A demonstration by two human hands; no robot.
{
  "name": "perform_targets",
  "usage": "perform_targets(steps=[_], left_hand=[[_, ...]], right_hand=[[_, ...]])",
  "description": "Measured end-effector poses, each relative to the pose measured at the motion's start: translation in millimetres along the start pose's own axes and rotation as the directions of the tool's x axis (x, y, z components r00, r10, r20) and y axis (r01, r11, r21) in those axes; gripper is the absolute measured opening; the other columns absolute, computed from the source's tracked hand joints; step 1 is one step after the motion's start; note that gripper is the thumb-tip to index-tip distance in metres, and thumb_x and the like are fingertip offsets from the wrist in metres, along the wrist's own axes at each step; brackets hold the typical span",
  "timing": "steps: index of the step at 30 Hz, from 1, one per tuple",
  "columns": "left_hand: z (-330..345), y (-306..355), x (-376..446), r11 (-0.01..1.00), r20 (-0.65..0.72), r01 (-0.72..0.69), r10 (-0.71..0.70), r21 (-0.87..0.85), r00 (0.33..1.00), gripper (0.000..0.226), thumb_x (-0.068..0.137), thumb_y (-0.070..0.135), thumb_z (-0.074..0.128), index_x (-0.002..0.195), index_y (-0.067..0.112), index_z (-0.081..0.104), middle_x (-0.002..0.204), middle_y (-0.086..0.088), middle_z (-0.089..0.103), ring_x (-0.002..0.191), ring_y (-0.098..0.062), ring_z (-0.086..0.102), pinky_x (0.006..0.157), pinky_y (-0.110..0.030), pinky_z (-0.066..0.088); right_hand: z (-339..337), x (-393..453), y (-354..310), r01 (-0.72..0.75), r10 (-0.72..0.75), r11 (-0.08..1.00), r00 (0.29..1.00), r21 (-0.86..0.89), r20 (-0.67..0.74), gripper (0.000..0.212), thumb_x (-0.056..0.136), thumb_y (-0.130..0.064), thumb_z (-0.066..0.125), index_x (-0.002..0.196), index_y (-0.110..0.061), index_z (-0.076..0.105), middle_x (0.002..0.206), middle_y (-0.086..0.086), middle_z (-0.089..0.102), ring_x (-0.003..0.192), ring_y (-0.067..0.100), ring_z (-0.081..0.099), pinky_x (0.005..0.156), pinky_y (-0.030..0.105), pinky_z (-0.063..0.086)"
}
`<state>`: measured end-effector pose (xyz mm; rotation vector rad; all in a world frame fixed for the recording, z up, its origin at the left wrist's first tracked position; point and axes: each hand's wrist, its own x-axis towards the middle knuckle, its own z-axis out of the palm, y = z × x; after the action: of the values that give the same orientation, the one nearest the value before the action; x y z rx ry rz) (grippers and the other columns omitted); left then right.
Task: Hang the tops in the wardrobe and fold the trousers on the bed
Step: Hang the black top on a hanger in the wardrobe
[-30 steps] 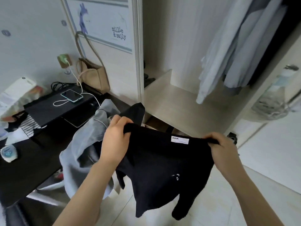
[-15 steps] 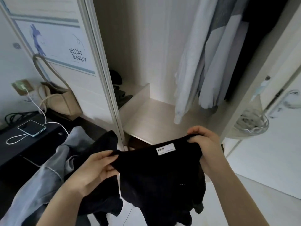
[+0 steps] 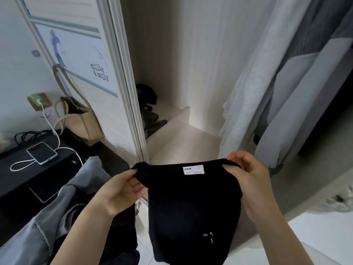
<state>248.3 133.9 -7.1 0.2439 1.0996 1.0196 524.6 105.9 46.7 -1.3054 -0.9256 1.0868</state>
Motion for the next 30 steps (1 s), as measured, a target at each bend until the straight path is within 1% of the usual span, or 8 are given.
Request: perform_targets(steps=[6,10,13,15,17,20,23,30], left_hand=[[27.3,47.3,2.0,0.988,0.235,-0.051,0.016,0.147,0.972,0.03,0.087,0.024,0.054,0.081,0.007,0.078,0.082,-0.007,0.071,0.069,-0.019,0.07,0.06,-0.028,0.058],[47.0,87.2,12.6,0.973,0.294,-0.158,0.104,0.168,0.95,0.032,0.086,0.036,0.058,0.089,0.012,0.079,0.098,-0.006,0.073,0.081,-0.018,0.072,0.067,-0.028,0.059],[61.8,119.0,23.6,0.924,0.367,-0.27,0.16,0.272,0.916,0.038,0.089,0.036,0.058,0.111,0.009,0.072,0.112,-0.007,0.07,0.098,-0.021,0.068,0.086,-0.033,0.05],[73.0,136.7,27.7,0.881,0.417,-0.356,0.209,0.313,0.884,0.036,0.091,0.033,0.059,0.112,0.006,0.068,0.104,-0.009,0.069,0.095,-0.021,0.067,0.081,-0.031,0.051],[87.1,155.1,28.9,0.789,0.442,-0.488,0.312,0.373,0.841,0.021,0.093,0.029,0.06,0.095,0.01,0.068,0.086,-0.005,0.069,0.081,-0.016,0.068,0.068,-0.027,0.051],[114.3,181.1,27.1,0.611,0.432,-0.663,0.505,0.433,0.748,0.02,0.094,0.026,0.062,0.088,0.008,0.07,0.08,-0.005,0.07,0.08,-0.018,0.068,0.068,-0.029,0.05],[139.2,207.6,20.2,0.516,0.456,-0.802,0.66,0.303,0.597,0.026,0.094,0.027,0.061,0.074,0.01,0.061,0.068,-0.004,0.057,0.065,-0.015,0.059,0.059,-0.025,0.045],[197.5,262.8,1.2,0.355,0.593,-0.92,0.709,0.168,0.382,0.034,0.094,0.028,0.061,0.063,0.016,0.055,0.066,-0.004,0.051,0.066,-0.02,0.052,0.066,-0.034,0.039]], right_hand=[[1.5,25.0,-5.4,0.13,-0.1,0.982,0.973,0.134,-0.209,0.023,0.078,0.01,0.065,0.075,-0.013,0.063,0.067,0.0,0.065,0.062,0.009,0.062,0.057,0.016,0.051],[11.3,36.1,-5.9,0.14,-0.134,0.99,0.978,0.031,-0.161,0.022,0.078,0.007,0.066,0.075,-0.015,0.064,0.071,0.005,0.061,0.066,0.011,0.058,0.057,0.014,0.049],[21.3,43.7,-9.7,0.182,-0.19,0.981,0.975,-0.073,-0.114,0.022,0.077,0.007,0.069,0.072,-0.014,0.064,0.071,0.008,0.061,0.064,0.01,0.058,0.058,0.013,0.049],[28.5,50.7,-16.0,0.201,-0.219,0.965,0.971,-0.169,-0.092,0.02,0.077,0.009,0.07,0.071,-0.01,0.065,0.073,0.015,0.06,0.062,0.011,0.056,0.058,0.013,0.046],[37.9,57.7,-26.1,0.256,-0.283,0.935,0.956,-0.245,-0.08,0.025,0.076,0.011,0.071,0.068,-0.012,0.066,0.067,0.017,0.056,0.058,0.01,0.052,0.056,0.014,0.043],[49.7,64.9,-50.4,0.377,-0.408,0.85,0.913,-0.369,-0.006,0.031,0.074,0.006,0.075,0.065,-0.023,0.068,0.052,0.003,0.04,0.05,0.007,0.039,0.052,0.017,0.036],[61.0,70.8,-87.1,0.479,-0.483,0.739,0.867,-0.474,0.122,0.026,0.076,-0.001,0.076,0.071,-0.026,0.068,0.052,-0.005,0.039,0.051,0.005,0.038,0.054,0.016,0.035],[89.4,83.8,-207.1,0.575,-0.726,0.393,0.672,-0.717,0.142,0.014,0.087,-0.02,0.066,0.074,-0.025,0.063,0.052,-0.006,0.063,0.044,0.001,0.059,0.058,0.019,0.043]])
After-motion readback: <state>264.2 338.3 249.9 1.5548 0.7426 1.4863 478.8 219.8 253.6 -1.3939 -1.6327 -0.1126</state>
